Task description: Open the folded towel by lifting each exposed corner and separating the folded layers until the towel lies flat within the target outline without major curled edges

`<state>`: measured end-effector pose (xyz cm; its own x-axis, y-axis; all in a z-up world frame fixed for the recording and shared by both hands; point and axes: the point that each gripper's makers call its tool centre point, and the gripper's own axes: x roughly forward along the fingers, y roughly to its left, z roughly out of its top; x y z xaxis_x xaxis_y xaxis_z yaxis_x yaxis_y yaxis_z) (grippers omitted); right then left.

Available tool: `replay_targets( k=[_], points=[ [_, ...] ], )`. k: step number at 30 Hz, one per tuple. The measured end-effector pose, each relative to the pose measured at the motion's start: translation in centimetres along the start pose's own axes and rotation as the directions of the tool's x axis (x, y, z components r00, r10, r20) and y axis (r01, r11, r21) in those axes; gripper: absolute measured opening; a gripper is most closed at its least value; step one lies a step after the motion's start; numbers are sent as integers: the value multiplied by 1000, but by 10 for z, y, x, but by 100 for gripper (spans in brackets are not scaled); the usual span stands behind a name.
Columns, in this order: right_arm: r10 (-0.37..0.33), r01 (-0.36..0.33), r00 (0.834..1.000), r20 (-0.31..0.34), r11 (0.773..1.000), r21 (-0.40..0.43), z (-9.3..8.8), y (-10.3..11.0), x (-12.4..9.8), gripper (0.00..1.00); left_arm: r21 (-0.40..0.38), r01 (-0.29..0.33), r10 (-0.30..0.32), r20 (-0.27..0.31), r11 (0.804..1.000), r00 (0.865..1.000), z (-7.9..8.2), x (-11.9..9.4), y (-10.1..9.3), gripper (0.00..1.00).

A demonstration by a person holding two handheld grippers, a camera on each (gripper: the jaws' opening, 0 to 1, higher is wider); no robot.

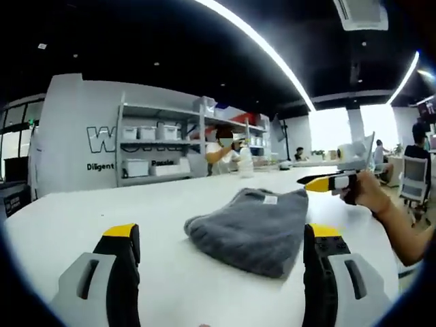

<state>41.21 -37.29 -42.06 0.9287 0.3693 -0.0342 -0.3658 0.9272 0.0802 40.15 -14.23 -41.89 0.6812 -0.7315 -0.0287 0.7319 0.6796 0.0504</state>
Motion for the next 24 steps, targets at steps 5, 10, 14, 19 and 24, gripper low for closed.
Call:
replay_targets(
  k=[5, 10, 14, 19, 24],
  points=[
    [-31, 31, 999, -15, 999, 20, -4, -8, 0, 99, 66, 74, -71, -44, 995, 997, 1, 22, -37, 99],
    [-75, 75, 997, -28, 997, 13, -7, -15, -3, 99, 121, 95, -87, -67, 988, 994, 4, 46, -61, 98],
    [-135, 135, 991, -11, 991, 10, -2, -28, -8, 99, 188, 135, -114, -117, 973, 987, -4, 66, -81, 94],
    [-130, 131, 991, -20, 991, 12, -3, -29, -6, 99, 186, 160, -130, -161, 970, 978, -15, 86, -96, 93],
    [-125, 125, 992, -5, 992, 28, -1, -29, -6, 99, 183, 190, -152, -205, 965, 967, -29, 97, -106, 87]
  ],
)
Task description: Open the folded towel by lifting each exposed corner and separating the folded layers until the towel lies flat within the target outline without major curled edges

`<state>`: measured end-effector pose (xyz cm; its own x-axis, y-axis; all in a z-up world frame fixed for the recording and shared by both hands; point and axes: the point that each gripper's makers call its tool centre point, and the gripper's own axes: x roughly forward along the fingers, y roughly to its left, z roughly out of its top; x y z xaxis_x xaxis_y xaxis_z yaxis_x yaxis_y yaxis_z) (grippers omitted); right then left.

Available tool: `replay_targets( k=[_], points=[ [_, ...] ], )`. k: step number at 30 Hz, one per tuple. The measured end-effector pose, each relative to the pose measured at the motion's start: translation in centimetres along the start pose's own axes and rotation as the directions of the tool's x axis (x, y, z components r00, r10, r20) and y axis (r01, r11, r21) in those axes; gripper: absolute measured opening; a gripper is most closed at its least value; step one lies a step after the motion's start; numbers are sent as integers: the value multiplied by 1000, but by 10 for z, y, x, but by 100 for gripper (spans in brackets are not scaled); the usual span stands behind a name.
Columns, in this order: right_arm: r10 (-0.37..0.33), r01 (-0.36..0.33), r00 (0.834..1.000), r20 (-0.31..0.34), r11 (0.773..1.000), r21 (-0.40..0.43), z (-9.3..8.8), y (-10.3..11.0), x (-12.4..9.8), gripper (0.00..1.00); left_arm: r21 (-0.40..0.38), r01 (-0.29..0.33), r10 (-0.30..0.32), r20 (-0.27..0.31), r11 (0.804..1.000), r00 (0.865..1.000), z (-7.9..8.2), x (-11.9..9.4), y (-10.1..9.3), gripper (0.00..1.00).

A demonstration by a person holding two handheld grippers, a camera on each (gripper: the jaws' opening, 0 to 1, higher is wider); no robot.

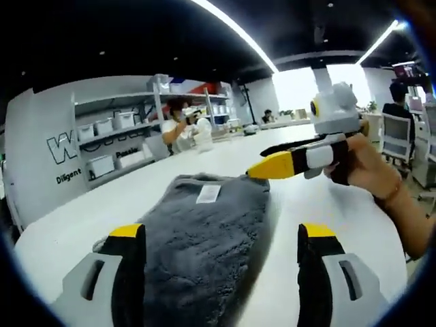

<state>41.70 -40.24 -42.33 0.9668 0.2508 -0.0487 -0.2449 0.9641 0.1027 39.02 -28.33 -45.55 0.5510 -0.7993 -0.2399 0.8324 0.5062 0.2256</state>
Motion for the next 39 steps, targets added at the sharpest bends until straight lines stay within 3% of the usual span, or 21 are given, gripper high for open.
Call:
replay_targets(
  k=[7, 13, 17, 23, 29, 39],
  points=[
    [16, -17, 1000, 18, 1000, 12, 3, 3, -1, 99, 29, -11, 12, -14, 1000, 1000, -1, 8, -1, 75],
    [21, -21, 999, 27, 1000, 11, 4, 3, -2, 98, -6, 11, -11, -28, 1000, 1000, -9, 15, 0, 45],
    [23, -24, 999, 24, 1000, 14, 3, 3, -3, 97, -8, 2, -2, -29, 1000, 1000, -12, 15, 1, 35],
    [34, -35, 999, 25, 999, 19, 3, 5, -3, 96, -43, 14, -14, 5, 999, 1000, -5, 11, 1, 11],
    [40, -41, 999, 27, 999, 24, 4, 6, -3, 96, -81, 6, -5, 5, 997, 1000, -6, 12, 3, 7],
    [38, -38, 999, 26, 999, 29, 3, 6, -2, 96, -213, 23, -15, 35, 977, 999, -4, 8, 7, 6]
  ],
)
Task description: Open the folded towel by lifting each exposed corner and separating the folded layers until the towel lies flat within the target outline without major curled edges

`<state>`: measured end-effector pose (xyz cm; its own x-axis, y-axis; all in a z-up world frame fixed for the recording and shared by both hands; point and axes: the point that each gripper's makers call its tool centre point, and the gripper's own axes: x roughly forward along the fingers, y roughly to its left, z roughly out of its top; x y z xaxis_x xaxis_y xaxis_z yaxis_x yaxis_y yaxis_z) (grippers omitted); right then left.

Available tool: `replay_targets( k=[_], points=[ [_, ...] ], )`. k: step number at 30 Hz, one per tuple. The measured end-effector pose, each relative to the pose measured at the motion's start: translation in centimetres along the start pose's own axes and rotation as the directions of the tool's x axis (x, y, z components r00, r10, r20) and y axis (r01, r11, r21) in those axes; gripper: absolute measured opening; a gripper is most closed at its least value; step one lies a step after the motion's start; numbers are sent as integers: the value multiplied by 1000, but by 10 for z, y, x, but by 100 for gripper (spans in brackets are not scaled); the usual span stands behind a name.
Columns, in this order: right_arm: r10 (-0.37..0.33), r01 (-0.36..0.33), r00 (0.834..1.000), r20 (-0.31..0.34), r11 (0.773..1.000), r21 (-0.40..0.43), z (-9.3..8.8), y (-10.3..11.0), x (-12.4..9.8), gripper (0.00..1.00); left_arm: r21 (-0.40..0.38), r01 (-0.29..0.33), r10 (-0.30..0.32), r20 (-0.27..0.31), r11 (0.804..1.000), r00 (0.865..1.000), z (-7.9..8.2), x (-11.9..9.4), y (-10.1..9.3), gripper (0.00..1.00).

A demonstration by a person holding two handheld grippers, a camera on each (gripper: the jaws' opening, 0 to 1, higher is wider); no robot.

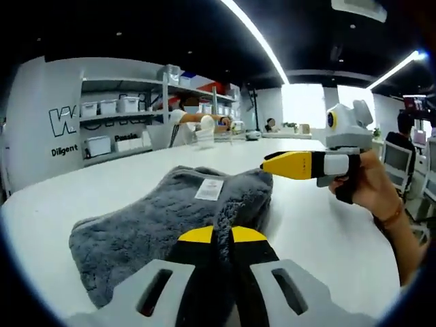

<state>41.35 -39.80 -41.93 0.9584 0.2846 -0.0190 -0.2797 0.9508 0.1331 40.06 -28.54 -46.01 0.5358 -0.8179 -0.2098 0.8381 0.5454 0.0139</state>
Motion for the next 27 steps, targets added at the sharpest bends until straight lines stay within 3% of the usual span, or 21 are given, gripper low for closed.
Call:
replay_targets(
  k=[7, 13, 15, 23, 27],
  points=[
    [-1, 1, 1000, -6, 1000, 4, -1, -1, 1, 97, -26, -17, 18, 33, 1000, 999, 6, -5, 3, 5],
    [18, -19, 1000, 14, 1000, 14, 3, 4, 2, 99, -90, -33, 38, 62, 995, 997, 13, -12, 12, 5],
    [16, -16, 1000, -6, 1000, 4, -1, 4, 2, 99, -112, -44, 53, 80, 993, 995, 17, -17, 17, 5],
    [36, -36, 999, -7, 999, 11, -1, 8, 3, 99, -204, -109, 142, 154, 973, 978, 34, -42, 45, 5],
    [29, -29, 999, -17, 1000, 3, -3, 7, 3, 99, -168, -169, 201, 189, 971, 961, 40, -58, 57, 5]
  ],
)
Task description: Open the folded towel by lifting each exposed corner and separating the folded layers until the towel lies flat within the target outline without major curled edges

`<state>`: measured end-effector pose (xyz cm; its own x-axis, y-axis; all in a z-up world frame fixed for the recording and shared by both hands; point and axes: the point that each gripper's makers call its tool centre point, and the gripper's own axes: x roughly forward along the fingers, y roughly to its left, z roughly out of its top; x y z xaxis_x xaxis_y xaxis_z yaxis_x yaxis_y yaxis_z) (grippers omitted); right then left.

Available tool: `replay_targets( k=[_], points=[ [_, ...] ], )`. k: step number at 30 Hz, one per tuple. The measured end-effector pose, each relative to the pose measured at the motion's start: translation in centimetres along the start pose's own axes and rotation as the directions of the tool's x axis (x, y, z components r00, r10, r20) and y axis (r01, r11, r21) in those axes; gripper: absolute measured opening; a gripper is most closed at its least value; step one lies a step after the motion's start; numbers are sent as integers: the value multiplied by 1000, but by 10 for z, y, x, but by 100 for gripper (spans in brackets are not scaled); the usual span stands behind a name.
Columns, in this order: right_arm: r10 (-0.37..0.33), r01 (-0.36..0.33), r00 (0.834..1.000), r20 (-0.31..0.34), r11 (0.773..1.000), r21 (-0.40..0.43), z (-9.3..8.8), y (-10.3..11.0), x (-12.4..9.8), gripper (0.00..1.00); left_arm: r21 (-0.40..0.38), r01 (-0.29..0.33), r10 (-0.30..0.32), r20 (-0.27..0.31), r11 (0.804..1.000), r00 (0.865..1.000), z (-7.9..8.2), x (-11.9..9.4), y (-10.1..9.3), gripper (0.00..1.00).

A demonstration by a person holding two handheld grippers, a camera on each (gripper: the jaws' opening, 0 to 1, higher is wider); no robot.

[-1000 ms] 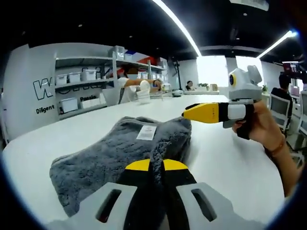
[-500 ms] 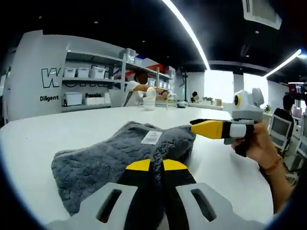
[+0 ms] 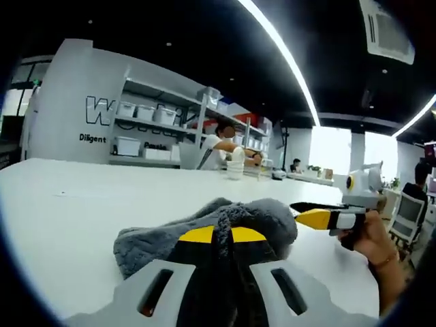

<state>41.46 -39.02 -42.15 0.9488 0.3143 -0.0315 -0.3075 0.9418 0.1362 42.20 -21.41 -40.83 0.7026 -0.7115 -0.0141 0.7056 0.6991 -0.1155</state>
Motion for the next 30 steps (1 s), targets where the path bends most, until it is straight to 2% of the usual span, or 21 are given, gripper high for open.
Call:
replay_targets(
  k=[3, 6, 9, 14, 19, 23, 26, 30],
  points=[
    [-1, 1, 1000, -4, 1000, -1, -1, 0, 0, 99, -24, -6, 7, 27, 1000, 1000, 6, -13, 8, 5],
    [6, -6, 1000, -13, 1000, -1, -3, 1, 1, 99, 9, -59, 58, 43, 998, 997, 9, -31, 25, 5],
    [6, -6, 1000, -20, 1000, -6, -4, 1, 1, 99, 4, -94, 94, 54, 996, 994, 9, -45, 43, 5],
    [7, -7, 1000, -20, 1000, -8, -5, 2, 1, 99, 31, -148, 147, 50, 988, 988, 9, -63, 66, 5],
    [12, -13, 999, -31, 1000, -11, -7, 3, 1, 99, 41, -235, 235, 10, 971, 972, 2, -80, 93, 5],
    [46, -48, 998, -44, 998, -34, -9, 13, 3, 99, 39, -258, 258, 0, 965, 966, 1, -85, 111, 5],
    [48, -53, 995, -86, 997, -53, -17, 15, 5, 99, 87, -291, 294, -16, 953, 956, -2, -89, 124, 5],
    [53, -59, 994, -91, 996, -61, -18, 17, 5, 99, 99, -314, 320, -47, 944, 946, -9, -96, 138, 5]
  ],
)
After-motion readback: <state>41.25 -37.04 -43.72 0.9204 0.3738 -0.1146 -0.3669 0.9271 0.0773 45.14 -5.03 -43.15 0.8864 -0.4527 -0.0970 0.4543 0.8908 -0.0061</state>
